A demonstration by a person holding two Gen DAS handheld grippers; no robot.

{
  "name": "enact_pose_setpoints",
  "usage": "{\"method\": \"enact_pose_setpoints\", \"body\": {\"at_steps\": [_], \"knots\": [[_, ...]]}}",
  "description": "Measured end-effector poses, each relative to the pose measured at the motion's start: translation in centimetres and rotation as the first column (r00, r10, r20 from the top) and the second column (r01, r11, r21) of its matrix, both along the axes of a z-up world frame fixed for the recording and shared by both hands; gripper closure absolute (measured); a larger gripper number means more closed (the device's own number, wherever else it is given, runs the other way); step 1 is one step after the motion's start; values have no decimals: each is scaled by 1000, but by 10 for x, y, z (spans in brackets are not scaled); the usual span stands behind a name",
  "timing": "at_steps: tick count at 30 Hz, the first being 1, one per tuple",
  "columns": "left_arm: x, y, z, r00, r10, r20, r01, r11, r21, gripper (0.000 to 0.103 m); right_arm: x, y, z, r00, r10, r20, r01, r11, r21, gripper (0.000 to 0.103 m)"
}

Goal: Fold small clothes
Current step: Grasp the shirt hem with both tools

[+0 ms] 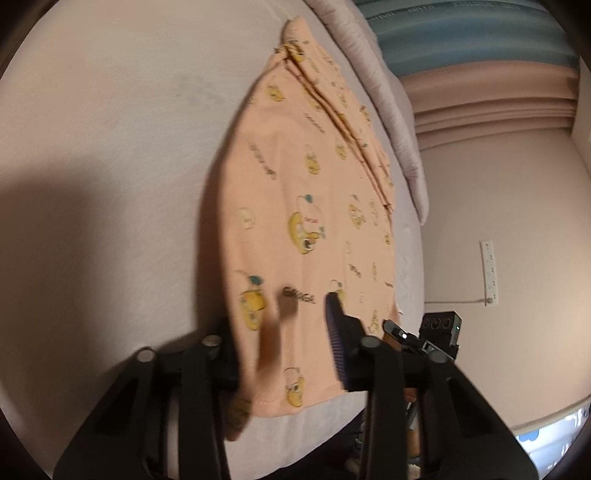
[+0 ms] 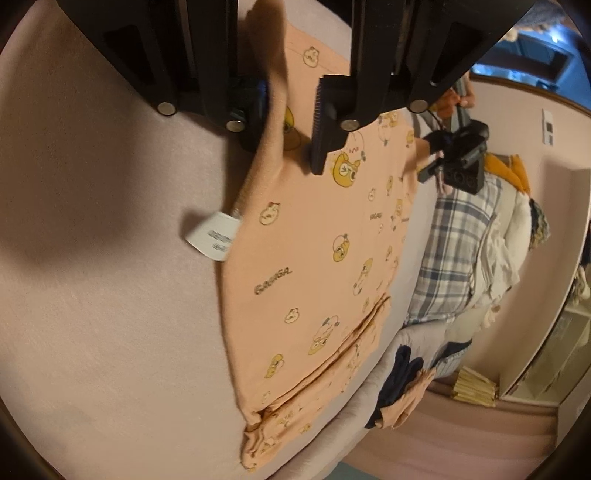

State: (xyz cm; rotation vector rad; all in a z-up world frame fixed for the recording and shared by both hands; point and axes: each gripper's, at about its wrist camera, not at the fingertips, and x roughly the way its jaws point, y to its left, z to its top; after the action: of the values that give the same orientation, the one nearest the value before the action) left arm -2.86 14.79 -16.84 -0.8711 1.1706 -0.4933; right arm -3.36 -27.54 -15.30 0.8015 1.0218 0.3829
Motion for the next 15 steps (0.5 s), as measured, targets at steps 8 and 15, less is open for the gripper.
{"method": "enact_pose_setpoints", "body": {"at_steps": [8, 15], "knots": [[-8, 12, -7, 998, 52, -40, -52, 999, 14, 96, -9, 5, 1, 1000, -19, 21, 19, 1000, -7, 92], [-8, -1, 7, 999, 45, 8, -45, 994, 99, 98, -14, 19, 13, 997, -23, 79, 29, 996, -82, 95]]}}
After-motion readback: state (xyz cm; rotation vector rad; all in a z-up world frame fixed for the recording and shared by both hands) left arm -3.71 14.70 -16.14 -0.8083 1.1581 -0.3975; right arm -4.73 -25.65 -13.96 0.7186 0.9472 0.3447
